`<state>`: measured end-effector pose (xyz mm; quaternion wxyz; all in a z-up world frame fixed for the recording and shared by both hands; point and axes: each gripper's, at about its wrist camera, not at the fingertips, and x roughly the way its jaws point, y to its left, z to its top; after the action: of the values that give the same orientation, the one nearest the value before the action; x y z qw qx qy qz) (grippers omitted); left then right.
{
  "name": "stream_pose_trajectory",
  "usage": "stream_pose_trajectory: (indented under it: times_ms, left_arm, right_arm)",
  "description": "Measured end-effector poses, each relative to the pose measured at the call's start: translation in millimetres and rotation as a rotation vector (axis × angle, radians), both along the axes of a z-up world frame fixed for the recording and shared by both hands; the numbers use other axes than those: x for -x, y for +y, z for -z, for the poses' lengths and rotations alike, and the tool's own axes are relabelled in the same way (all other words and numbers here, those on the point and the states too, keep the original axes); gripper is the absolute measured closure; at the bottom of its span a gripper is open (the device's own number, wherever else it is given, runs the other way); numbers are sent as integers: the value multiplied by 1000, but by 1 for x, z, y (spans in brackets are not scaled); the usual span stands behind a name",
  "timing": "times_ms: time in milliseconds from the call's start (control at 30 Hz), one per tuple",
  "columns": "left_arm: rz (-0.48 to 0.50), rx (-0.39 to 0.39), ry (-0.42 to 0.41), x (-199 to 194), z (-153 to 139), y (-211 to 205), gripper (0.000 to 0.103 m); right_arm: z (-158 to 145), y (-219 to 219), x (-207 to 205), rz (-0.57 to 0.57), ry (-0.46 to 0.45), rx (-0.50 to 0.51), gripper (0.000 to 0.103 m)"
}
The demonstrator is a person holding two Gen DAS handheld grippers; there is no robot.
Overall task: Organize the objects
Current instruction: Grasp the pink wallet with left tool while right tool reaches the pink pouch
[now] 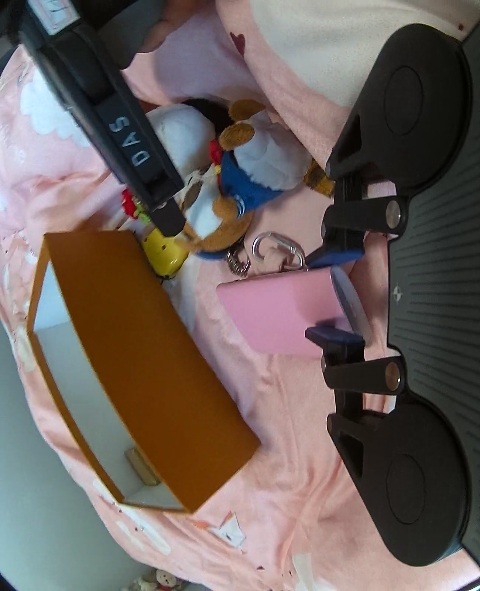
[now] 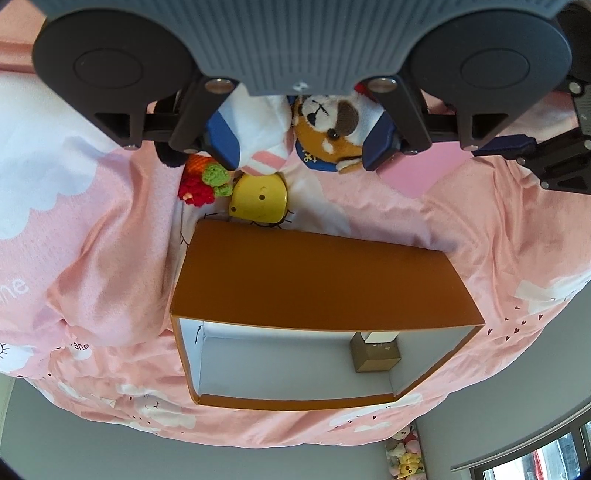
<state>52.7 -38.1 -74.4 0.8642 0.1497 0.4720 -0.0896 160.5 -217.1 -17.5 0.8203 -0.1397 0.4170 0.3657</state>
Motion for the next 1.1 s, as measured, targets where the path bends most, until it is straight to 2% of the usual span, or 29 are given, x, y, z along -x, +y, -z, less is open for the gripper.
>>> stream_pose_trajectory:
  times_ms: [133, 233, 367, 467, 567, 767, 933, 1033, 1100]
  left_arm:
    - [-93, 76, -8, 0, -14, 17, 77]
    - [-183, 140, -13, 1, -28, 35, 81]
    - [-246, 202, -16, 7, -44, 53, 82]
    - [-287, 246, 15, 8, -44, 67, 83]
    - [-322, 248, 41, 8, -40, 76, 83]
    - [-358, 221, 77, 0, -33, 85, 80]
    - [-302, 266, 111, -10, -31, 87, 76]
    - [-268, 281, 130, -17, -30, 88, 68]
    - [-267, 287, 140, -24, -27, 89, 68]
  right_arm:
    - [-5, 3, 2, -44, -9, -8, 32]
    - [-10, 10, 6, -108, -22, 2, 41]
    - [-13, 27, 10, -225, -11, 36, 52]
    - [-12, 41, 13, -309, 4, 74, 60]
    - [-7, 56, 15, -386, 36, 117, 63]
    - [7, 81, 8, -509, 136, 225, 62]
    - [16, 101, 7, -612, 228, 299, 61]
    - [23, 111, 4, -634, 303, 335, 54]
    - [27, 116, 5, -638, 324, 355, 49]
